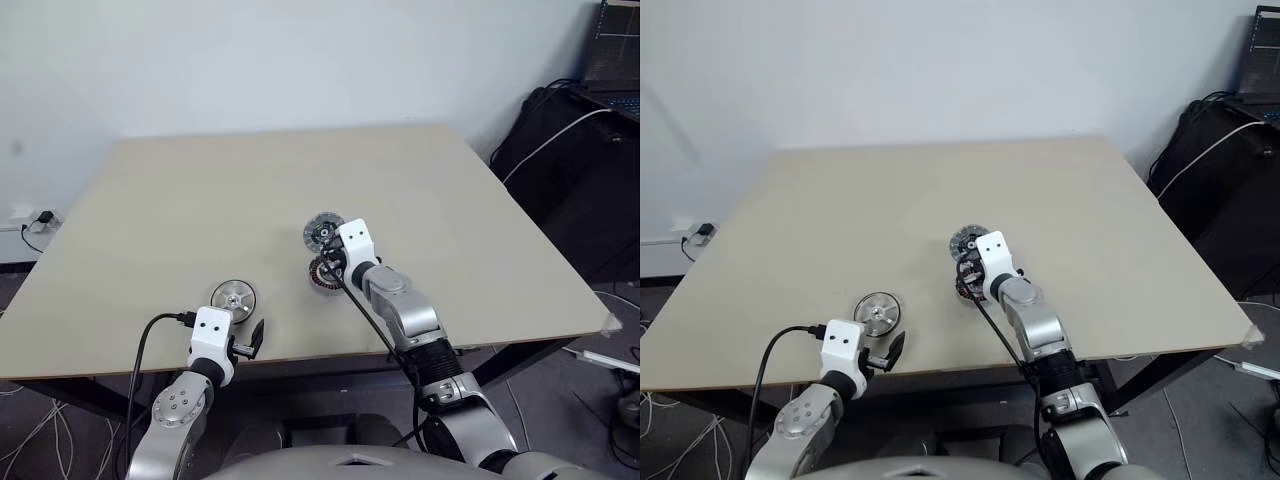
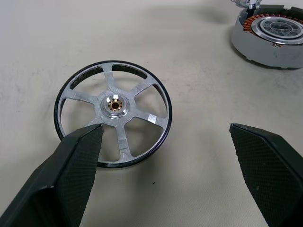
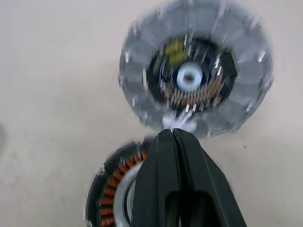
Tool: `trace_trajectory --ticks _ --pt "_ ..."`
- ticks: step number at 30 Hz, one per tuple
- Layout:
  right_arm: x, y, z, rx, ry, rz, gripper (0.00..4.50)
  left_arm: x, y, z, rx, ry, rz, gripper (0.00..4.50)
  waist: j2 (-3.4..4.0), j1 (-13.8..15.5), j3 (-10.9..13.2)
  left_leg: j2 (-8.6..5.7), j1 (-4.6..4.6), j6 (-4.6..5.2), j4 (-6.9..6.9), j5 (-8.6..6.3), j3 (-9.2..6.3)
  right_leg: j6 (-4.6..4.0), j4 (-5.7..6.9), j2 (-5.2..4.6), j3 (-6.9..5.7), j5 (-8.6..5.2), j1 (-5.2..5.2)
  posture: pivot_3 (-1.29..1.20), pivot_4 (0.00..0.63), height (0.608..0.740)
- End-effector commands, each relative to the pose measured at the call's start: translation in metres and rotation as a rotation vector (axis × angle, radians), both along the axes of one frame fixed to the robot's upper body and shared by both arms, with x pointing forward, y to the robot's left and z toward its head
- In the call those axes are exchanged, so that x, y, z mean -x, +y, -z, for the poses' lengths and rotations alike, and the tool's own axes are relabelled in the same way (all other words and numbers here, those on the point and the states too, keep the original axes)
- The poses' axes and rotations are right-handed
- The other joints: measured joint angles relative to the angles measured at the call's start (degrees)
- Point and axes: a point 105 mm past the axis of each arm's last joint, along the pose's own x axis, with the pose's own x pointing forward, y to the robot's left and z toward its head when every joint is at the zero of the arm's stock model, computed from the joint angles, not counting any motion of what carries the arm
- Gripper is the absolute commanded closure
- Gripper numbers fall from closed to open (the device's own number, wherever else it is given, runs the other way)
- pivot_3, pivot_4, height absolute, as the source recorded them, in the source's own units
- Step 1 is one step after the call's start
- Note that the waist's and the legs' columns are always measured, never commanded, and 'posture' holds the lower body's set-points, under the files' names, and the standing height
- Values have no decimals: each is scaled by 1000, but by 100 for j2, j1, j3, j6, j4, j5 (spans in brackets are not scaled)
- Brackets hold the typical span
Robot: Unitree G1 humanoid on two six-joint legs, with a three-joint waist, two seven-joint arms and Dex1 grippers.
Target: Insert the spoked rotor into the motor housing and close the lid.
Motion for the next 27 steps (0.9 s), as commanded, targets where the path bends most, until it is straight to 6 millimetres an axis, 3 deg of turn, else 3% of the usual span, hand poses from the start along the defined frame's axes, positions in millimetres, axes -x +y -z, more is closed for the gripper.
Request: trace_trajectory --ticks 1,4,10,14,27 --pt "8 -3 21 61 68 -20 4441 -6 1 -12 -3 -60 -9 0 0 3 2 0 0 0 0 0 0 -1 0 2 -1 0 0 0 0 740" --pt "21 -7 39 116 143 -46 4441 -5 1 -12 -4 -60 -14 0 -1 1 -14 0 2 0 0 0 0 -2 0 -1 1 0 2 0 0 740" --pt "13 1 3 42 38 -75 4441 -6 0 -11 0 -56 -6 0 -9 7 -16 1 8 -1 2 -1 -2 25 -1 -15 -1 -19 11 0 0 740" --pt "7 3 -21 85 -35 -145 4441 -7 -2 -11 3 -55 -1 0 -6 6 6 1 4 -3 4 0 -2 29 0 -15 -1 -17 6 0 0 740" --pt "3 1 -23 256 -30 -277 4441 -6 -2 -9 15 -59 -22 0 -11 14 10 -2 -25 1 3 0 -3 1 -5 -21 -5 2 -20 0 0 740"
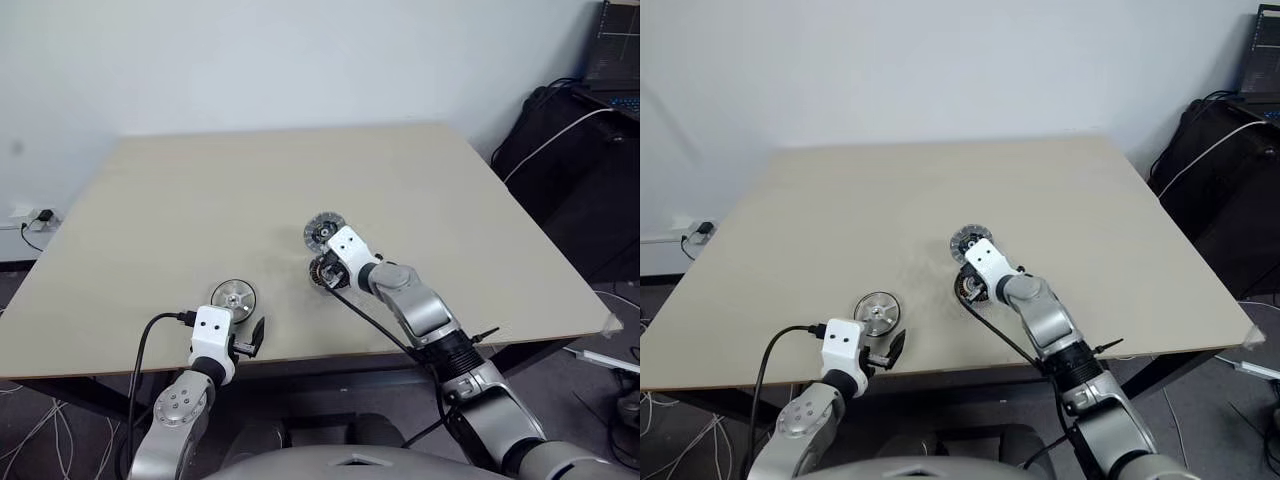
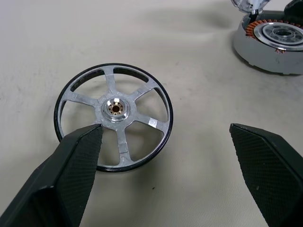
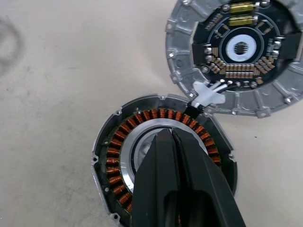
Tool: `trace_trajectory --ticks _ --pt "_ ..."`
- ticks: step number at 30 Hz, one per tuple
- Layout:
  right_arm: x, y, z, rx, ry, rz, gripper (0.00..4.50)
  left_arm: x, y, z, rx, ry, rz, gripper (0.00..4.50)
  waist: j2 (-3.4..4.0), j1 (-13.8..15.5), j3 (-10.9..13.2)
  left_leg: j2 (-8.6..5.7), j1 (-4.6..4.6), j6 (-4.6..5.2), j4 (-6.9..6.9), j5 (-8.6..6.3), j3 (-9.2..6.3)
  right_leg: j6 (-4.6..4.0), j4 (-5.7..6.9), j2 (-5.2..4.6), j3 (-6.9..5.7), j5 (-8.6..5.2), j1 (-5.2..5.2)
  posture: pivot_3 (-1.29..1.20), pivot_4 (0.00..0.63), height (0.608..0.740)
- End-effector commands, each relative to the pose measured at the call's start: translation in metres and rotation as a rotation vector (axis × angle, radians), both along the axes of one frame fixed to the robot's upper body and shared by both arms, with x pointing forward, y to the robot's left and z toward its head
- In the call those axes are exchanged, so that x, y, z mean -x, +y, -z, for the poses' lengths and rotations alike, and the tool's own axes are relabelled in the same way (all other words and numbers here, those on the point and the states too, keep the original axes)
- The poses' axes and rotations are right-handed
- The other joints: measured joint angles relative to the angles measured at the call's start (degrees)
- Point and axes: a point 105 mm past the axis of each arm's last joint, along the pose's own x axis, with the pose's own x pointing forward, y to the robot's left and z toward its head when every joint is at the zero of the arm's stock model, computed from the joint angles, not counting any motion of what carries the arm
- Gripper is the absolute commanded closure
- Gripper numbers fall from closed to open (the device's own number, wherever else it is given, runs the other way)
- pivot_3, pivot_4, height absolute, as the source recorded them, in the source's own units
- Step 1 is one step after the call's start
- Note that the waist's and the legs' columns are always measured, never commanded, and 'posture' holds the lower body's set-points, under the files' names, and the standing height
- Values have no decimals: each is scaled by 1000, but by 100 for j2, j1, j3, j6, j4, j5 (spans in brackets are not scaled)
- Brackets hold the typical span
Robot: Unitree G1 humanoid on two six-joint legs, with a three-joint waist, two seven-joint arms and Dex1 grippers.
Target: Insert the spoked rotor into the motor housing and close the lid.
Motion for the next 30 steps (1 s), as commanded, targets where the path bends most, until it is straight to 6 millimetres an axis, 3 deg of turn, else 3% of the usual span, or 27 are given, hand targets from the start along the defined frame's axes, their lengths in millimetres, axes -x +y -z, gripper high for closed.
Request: trace_trajectory --ticks 1,13,21,30 --pt "-4 4 -10 13 -32 -23 4441 -4 0 -8 -2 -44 -3 0 -1 0 0 0 0 0 0 0 0 0 0 0 0 0 0 0 0 740" --pt "5 -7 5 77 19 -44 4441 -5 -1 -8 -1 -45 -5 0 -2 0 1 -1 -1 0 0 0 -1 0 0 2 -3 0 -1 0 0 740" --pt "3 -18 14 114 42 -15 4441 -5 -1 -8 -1 -48 -2 0 -5 2 -1 -1 -1 0 3 0 -1 1 0 2 -4 1 1 0 0 740" --pt "-4 -16 17 114 36 20 4441 -5 -1 -8 -2 -47 0 0 -9 1 -6 0 2 -1 6 1 -1 4 1 3 -5 2 6 0 0 740"
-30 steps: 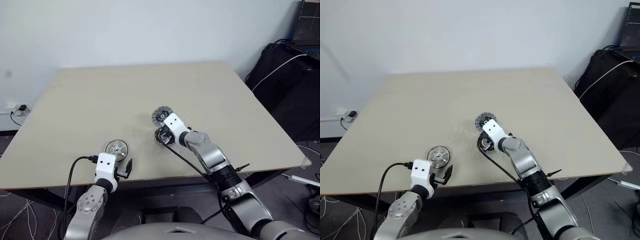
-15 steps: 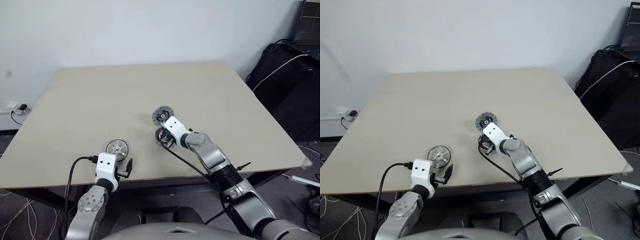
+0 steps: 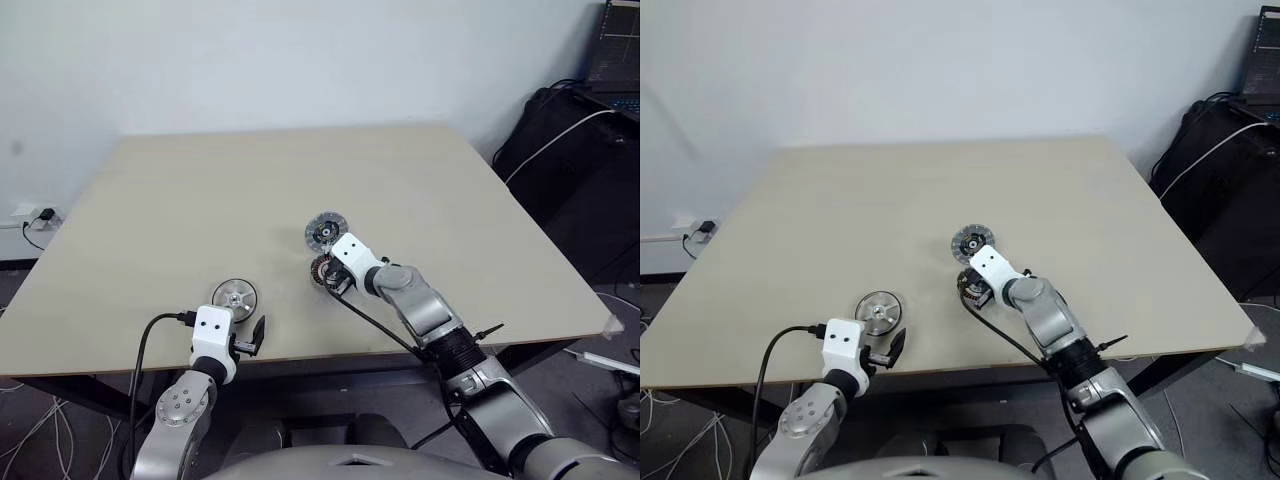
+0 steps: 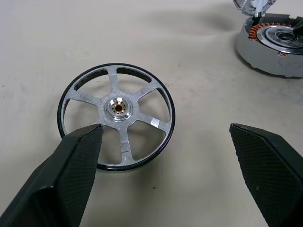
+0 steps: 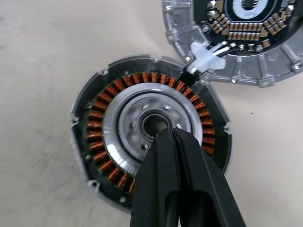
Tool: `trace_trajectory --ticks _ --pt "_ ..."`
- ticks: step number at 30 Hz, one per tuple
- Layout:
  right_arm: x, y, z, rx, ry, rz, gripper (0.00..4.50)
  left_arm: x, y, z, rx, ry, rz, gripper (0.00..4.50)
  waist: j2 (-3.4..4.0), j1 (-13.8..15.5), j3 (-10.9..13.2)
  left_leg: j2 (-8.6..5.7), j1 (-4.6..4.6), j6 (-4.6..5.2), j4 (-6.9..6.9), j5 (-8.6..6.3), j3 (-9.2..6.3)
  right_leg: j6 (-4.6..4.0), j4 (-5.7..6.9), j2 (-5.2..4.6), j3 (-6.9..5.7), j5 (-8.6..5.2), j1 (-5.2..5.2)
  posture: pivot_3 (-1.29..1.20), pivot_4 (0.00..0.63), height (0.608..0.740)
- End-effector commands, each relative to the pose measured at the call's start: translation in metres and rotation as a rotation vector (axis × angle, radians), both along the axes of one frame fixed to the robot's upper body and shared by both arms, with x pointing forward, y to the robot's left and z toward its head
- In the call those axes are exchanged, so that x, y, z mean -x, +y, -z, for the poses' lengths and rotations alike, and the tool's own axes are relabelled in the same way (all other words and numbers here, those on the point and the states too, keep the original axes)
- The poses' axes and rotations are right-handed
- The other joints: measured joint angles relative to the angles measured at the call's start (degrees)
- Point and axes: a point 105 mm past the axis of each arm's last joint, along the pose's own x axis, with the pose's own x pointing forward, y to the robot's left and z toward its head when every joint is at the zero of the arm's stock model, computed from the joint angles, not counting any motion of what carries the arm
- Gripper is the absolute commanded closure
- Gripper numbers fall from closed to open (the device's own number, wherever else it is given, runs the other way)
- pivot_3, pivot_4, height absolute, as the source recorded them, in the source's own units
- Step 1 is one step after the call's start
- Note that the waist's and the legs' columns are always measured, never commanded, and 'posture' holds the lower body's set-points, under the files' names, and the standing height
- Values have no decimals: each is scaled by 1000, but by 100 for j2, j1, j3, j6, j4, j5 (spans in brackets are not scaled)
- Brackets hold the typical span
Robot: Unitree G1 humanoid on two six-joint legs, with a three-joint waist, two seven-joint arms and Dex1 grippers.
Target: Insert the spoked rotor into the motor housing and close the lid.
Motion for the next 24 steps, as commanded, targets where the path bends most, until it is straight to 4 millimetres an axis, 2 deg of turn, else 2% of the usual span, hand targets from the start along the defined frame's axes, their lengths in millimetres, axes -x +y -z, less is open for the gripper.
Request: trace_trajectory --ticks 1,6,10,13,17,24 --pt "-5 -2 1 8 0 23 4441 -5 -1 -8 -4 -45 6 0 0 -1 -1 0 0 0 0 0 0 1 0 0 0 0 1 0 0 740" --pt "-7 5 -3 -16 -21 16 4441 -5 -1 -8 -4 -45 5 0 0 -2 -1 0 2 -1 3 1 0 4 0 2 0 2 4 0 0 740" --pt "-9 11 -21 -62 -67 -6 4441 -5 -1 -8 -4 -44 5 0 1 -1 0 -1 0 0 2 1 0 3 0 3 0 3 1 0 0 740" --pt "-8 12 -30 -64 -88 -19 3879 -5 -2 -7 -2 -43 8 0 2 -1 1 -1 -6 0 1 1 0 2 0 1 2 3 -6 0 0 740" --pt "-11 8 -31 -38 -97 5 2592 -5 -4 -7 4 -43 13 0 2 -1 1 -1 -7 0 1 0 -1 2 0 0 1 2 -8 0 0 740" --pt "-13 4 -27 -32 -52 42 2592 -5 -3 -6 6 -42 4 0 3 -2 2 -1 -7 0 1 0 0 2 1 1 1 3 -8 0 0 740"
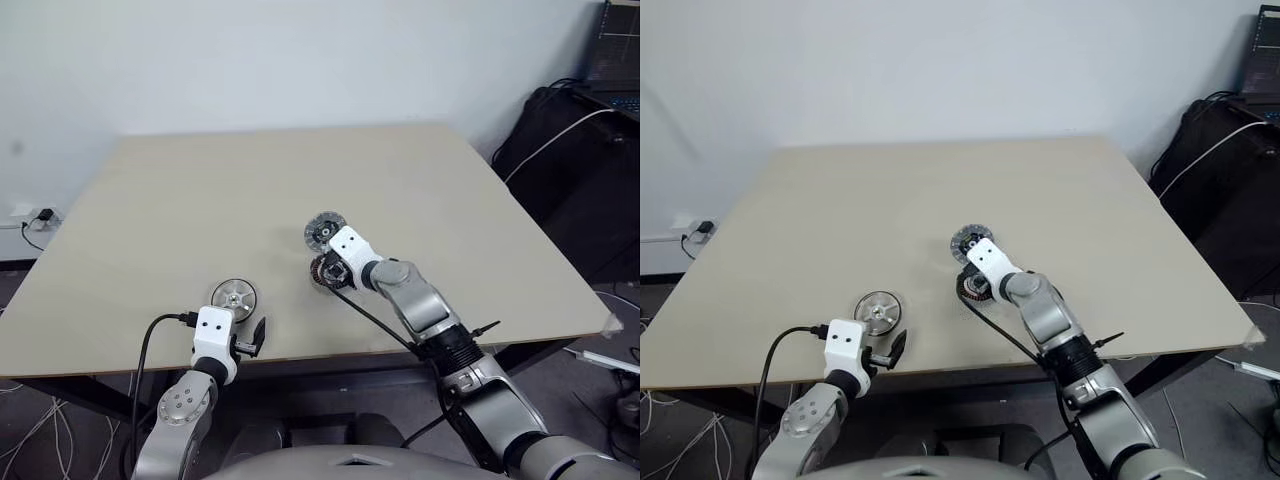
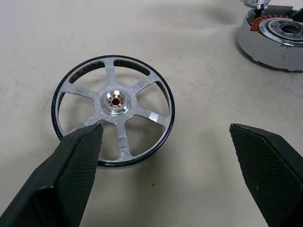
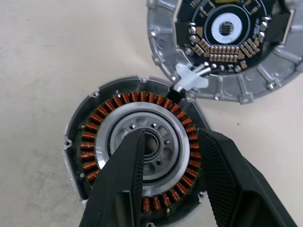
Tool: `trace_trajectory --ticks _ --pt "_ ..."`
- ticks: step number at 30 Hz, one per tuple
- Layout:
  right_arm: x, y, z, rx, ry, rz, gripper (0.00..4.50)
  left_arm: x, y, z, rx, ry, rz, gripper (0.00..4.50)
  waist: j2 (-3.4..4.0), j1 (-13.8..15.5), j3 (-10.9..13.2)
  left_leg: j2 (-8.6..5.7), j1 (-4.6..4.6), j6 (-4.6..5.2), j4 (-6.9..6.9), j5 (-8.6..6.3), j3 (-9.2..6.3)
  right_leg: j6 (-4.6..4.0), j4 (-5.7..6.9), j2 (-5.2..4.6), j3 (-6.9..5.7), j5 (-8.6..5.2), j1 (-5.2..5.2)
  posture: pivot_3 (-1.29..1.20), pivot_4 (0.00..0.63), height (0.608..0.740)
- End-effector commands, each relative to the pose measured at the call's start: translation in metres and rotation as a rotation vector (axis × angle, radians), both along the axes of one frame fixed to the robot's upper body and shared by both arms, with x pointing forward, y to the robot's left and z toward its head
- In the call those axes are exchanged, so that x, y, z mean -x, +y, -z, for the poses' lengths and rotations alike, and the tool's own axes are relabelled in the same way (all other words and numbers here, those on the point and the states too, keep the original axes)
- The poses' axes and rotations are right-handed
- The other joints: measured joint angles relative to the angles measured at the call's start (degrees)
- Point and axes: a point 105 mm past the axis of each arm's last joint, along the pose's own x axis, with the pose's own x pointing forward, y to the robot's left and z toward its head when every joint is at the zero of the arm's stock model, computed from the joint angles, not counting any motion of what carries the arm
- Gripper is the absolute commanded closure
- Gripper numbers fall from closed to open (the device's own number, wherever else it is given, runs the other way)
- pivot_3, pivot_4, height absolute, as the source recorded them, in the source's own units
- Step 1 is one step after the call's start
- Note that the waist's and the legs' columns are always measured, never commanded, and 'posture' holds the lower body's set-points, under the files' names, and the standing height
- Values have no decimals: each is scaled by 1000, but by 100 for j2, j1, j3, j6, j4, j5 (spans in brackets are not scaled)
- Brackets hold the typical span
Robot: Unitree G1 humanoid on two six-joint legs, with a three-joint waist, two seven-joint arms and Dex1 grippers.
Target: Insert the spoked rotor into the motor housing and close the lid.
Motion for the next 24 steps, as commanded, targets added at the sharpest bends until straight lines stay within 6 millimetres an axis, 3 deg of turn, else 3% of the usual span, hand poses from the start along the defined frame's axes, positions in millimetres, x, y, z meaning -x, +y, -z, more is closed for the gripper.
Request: trace_trajectory --ticks 1,24 --pt "-9 3 -14 -18 -26 19 2592 -4 -2 -10 5 -54 2 0 0 -1 0 0 0 0 0 0 0 0 0 0 0 0 0 0 0 740" --pt "-9 2 -5 34 71 52 2592 -3 -3 -10 11 -58 -8 0 2 -1 -1 -2 0 0 0 0 0 -1 1 0 0 0 -1 0 0 740"
